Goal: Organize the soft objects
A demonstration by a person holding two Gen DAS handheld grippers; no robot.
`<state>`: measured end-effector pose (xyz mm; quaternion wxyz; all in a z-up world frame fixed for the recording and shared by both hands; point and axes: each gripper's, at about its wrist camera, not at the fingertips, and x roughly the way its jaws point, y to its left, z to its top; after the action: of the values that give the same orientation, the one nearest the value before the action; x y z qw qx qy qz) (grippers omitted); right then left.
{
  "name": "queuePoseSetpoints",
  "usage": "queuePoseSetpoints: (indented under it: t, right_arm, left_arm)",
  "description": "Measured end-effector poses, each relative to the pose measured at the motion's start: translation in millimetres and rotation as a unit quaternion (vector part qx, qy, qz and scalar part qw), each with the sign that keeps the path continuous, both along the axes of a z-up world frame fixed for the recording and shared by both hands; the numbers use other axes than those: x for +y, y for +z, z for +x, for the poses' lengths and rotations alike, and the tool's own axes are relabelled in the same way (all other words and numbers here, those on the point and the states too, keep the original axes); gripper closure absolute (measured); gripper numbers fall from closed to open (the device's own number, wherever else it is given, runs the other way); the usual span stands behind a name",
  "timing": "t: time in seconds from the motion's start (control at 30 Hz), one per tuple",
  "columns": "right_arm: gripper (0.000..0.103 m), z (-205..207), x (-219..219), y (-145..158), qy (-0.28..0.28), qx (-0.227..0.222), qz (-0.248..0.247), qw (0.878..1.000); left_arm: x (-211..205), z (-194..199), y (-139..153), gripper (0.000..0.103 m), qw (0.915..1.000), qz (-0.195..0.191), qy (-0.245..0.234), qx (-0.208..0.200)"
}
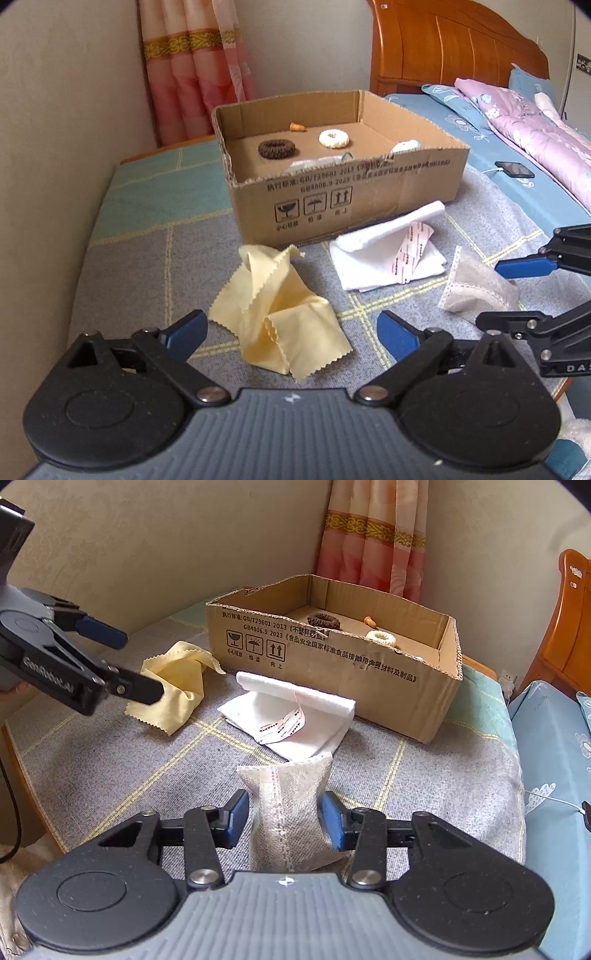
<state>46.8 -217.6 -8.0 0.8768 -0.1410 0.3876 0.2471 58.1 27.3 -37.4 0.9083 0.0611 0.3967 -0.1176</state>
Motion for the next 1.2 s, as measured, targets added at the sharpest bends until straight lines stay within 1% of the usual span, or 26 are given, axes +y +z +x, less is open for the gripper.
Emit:
queuePoseSetpoints:
  t: [0.03, 0.1, 0.2, 0.27, 0.5, 0.57, 0.6, 0.67, 0.7, 0.73, 0.77, 0.8, 0.83, 0.87, 0.9, 0.93, 0.97, 1.0, 1.1, 1.2]
  right_arm:
    - [0.043, -0.4, -0.4, -0.3, 0.0, 0.0, 0.002, 1.0]
    - [0.031, -1.5, -1.4, -0.4, 0.003, 0.002, 0.005, 1.0]
    - [0.02, -2.7, -1.5, -2.7, 0.012, 0.006, 0.009, 1.0]
    - [0.019, -2.0, -0.5, -5.8, 0.016, 0.011, 0.008, 1.0]
    - [0.019, 7.4, 2.4, -18.6, 0.015, 0.03, 0.009, 0.999]
    - [0.019, 10.3, 3.0, -20.7, 0.013, 0.033, 0.01, 0.999]
    - [0.019, 11.8, 3.8, -22.1, 0.013, 0.034, 0.01, 0.999]
    - [0.019, 14.9, 5.1, -23.9, 0.013, 0.033, 0.015, 0.999]
    - [0.019, 15.9, 5.7, -24.3, 0.014, 0.031, 0.014, 0.999]
    - [0.019, 16.9, 6.1, -24.4, 0.015, 0.031, 0.014, 0.999]
    - [0.021, 17.8, 6.5, -24.2, 0.015, 0.031, 0.013, 0.999]
    - [0.027, 18.1, 6.9, -23.9, 0.016, 0.031, 0.012, 0.999]
    - [0.029, 17.9, 7.2, -23.3, 0.017, 0.03, 0.012, 0.999]
    - [0.035, 17.8, 7.3, -22.6, 0.016, 0.029, 0.013, 0.999]
    - [0.043, 18.0, 7.4, -21.6, 0.012, 0.028, 0.011, 0.999]
    - [0.047, 18.1, 7.1, -20.8, 0.01, 0.026, 0.009, 1.0]
    - [0.056, 18.2, 6.6, -20.0, 0.005, 0.023, 0.006, 1.0]
    - [0.059, 18.6, 5.5, -19.1, -0.001, 0.021, 0.002, 1.0]
    - [0.066, 17.0, 3.3, -16.8, 0.0, 0.019, 0.003, 1.0]
    - [0.07, 14.0, 3.6, -12.6, 0.002, 0.014, -0.002, 1.0]
  left_arm:
    - [1.0, 1.4, -5.7, 0.005, 0.9999, -0.002, 0.005, 0.008]
    - [3.8, 5.2, -15.5, 0.005, 0.9997, -0.004, 0.016, 0.018]
    - [9.3, 11.7, -25.8, 0.005, 0.9989, -0.005, 0.033, 0.031]
    - [13.6, 14.8, -29.2, 0.004, 0.9986, -0.015, 0.04, 0.031]
    - [9.8, 31.0, -31.9, 0.004, 0.9993, -0.015, 0.031, 0.011]
    - [8.3, 34.6, -31.9, 0.006, 0.9994, -0.016, 0.028, 0.008]
    - [7.4, 35.9, -31.2, 0.009, 0.9996, -0.016, 0.025, 0.006]
    - [6.8, 34.8, -27.4, 0.025, 0.9997, -0.017, 0.018, 0.002]
    - [6.5, 33.5, -25.0, 0.041, 0.9997, -0.019, 0.015, 0.002]
    - [6.3, 32.4, -23.2, 0.052, 0.9997, -0.021, 0.009, 0.003]
    - [6.2, 31.6, -22.0, 0.056, 0.9997, -0.022, 0.007, 0.005]
    - [6.9, 30.5, -21.2, 0.063, 0.9996, -0.025, 0.008, 0.007]
    - [8.0, 29.1, -20.6, 0.069, 0.9995, -0.028, 0.008, 0.009]
    - [9.1, 28.0, -20.0, 0.072, 0.9994, -0.031, 0.01, 0.01]
    - [10.1, 27.1, -19.3, 0.079, 0.9993, -0.033, 0.011, 0.012]
    - [10.9, 26.5, -18.6, 0.083, 0.9992, -0.035, 0.01, 0.014]
    - [11.4, 26.0, -18.0, 0.084, 0.9992, -0.036, 0.01, 0.015]
    - [12.0, 25.5, -17.1, 0.087, 0.9992, -0.035, 0.009, 0.016]
    - [12.3, 24.3, -12.5, 0.09, 0.9993, -0.034, 0.004, 0.018]
    - [12.7, 19.6, -2.2, 0.091, 0.9994, -0.032, -0.006, 0.014]
